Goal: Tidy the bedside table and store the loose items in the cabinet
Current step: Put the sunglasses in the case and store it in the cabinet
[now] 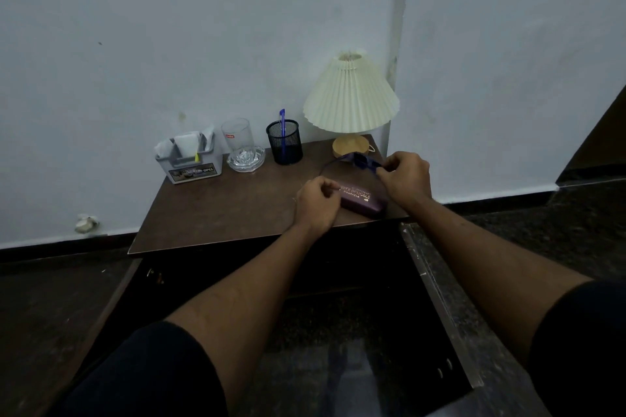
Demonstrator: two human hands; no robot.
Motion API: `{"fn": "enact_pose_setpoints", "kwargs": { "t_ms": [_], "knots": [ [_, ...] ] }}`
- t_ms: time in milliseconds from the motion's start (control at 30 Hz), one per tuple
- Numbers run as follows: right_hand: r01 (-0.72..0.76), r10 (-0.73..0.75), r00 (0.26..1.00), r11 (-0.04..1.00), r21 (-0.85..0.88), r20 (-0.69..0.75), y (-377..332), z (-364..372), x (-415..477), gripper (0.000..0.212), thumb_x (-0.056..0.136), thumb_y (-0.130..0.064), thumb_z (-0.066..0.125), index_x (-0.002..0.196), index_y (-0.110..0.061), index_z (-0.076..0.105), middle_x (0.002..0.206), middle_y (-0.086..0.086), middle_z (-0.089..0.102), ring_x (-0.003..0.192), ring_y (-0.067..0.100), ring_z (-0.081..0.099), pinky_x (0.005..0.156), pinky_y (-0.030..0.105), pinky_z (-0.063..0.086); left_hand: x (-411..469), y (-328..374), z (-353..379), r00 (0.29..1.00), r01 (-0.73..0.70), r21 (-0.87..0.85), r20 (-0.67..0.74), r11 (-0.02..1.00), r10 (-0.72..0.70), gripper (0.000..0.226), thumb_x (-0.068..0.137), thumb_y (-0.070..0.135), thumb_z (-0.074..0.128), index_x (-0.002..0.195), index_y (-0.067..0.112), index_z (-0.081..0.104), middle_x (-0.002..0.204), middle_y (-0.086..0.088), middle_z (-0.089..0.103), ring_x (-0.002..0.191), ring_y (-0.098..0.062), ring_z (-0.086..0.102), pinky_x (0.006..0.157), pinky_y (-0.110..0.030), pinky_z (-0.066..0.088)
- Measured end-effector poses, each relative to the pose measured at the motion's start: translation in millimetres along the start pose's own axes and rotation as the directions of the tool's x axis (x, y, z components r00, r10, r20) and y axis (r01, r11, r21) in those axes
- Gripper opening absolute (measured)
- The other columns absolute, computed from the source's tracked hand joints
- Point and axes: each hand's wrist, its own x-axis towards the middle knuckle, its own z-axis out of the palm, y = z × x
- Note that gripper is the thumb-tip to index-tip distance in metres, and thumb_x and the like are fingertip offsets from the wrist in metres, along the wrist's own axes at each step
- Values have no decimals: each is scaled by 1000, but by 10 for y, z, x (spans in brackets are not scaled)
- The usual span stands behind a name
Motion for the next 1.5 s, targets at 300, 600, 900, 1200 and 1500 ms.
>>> {"fn": "enact_pose_setpoints", "kwargs": {
  "t_ms": [300,600,900,1200,1500],
  "knots": [
    [-17,-17,994,949,314,104,-295,-102,-454,15,84,-21,81,97,-16,78,87,-4,76,84,12,72,85,30,59,-141,-193,-809,980,116,-158,-142,981,-139,14,80,14,64,76,26,68,76,3,71,75,-24,69,80,-42,60],
    [-224,-22,924,778,587,382,-605,10,-996,13,91,-4,71,103,-1,75,100,19,77,83,22,72,81,29,62,-485,-144,-1548,984,-142,-184,-137,973,117,21,90,6,68,106,16,76,102,4,77,84,0,69,84,-23,58],
    [-324,-19,887,686,652,461,-788,11,-1158,16,90,-4,71,103,6,74,102,25,74,66,14,67,78,28,61,-742,-13,-1928,966,-258,-141,-16,956,258,20,89,10,73,107,16,78,100,3,78,96,-13,74,89,-26,58],
    [-260,-68,879,761,594,472,-1083,-171,-1315,21,95,-6,65,111,5,72,103,17,75,86,23,68,79,30,62,-760,48,-1922,904,-427,222,107,876,414,21,89,24,73,110,26,78,98,11,61,91,-4,62,79,-23,54],
    [-38,-219,870,864,502,442,-1060,-160,-1361,19,89,-5,73,108,-5,76,97,8,78,87,17,73,74,22,61,-819,154,-1863,918,-391,174,2,904,397,21,88,22,74,108,20,78,99,5,74,87,-3,68,77,-16,54]
  ]
}}
